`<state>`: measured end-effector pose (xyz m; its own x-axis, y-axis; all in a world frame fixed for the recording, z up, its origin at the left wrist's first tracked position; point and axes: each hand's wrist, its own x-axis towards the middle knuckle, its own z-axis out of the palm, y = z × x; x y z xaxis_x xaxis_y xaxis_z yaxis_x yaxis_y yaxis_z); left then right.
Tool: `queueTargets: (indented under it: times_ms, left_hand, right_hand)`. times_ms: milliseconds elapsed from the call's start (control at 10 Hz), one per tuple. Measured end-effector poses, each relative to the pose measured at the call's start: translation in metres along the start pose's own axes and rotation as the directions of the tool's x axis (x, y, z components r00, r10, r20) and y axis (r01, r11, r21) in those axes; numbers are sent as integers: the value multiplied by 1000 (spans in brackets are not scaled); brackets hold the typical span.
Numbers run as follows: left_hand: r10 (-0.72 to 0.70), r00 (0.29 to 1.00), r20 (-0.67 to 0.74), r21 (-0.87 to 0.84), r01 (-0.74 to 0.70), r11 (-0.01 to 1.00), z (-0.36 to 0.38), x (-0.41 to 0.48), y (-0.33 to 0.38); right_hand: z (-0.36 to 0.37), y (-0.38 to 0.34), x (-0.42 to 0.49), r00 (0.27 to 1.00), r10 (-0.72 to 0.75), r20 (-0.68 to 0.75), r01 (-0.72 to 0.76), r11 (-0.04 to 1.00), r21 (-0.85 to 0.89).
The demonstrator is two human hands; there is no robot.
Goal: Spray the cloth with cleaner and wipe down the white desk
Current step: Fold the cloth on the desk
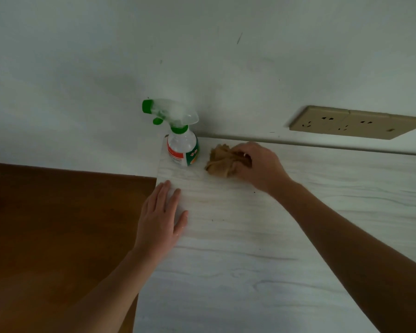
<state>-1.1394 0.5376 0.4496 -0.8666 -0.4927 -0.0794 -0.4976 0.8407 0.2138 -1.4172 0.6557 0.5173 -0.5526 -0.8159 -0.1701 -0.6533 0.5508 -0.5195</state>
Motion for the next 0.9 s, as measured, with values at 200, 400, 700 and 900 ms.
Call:
queueTargets:
  times_ms: [200,400,700,900]
  left_hand:
    - [0,1000,-4,2,0,1000,2,1,-1]
    - [5,1000,2,18,-5,1000,3,1,-1]
    - [-56,996,72,48,53,997,-13,-3,10]
    - [-132,956,264,19,131,991,-29,-27,24]
  right_hand:
    - [-3,-2,52,993,24,112,-10,992,-129]
    - [20,-5,0,983,-114,-142,87,979,-184]
    - [31,-9,-17,999,18,-48,-26,984,-178]
    - [20,-3,-25,970,100,220,-83,993,-85]
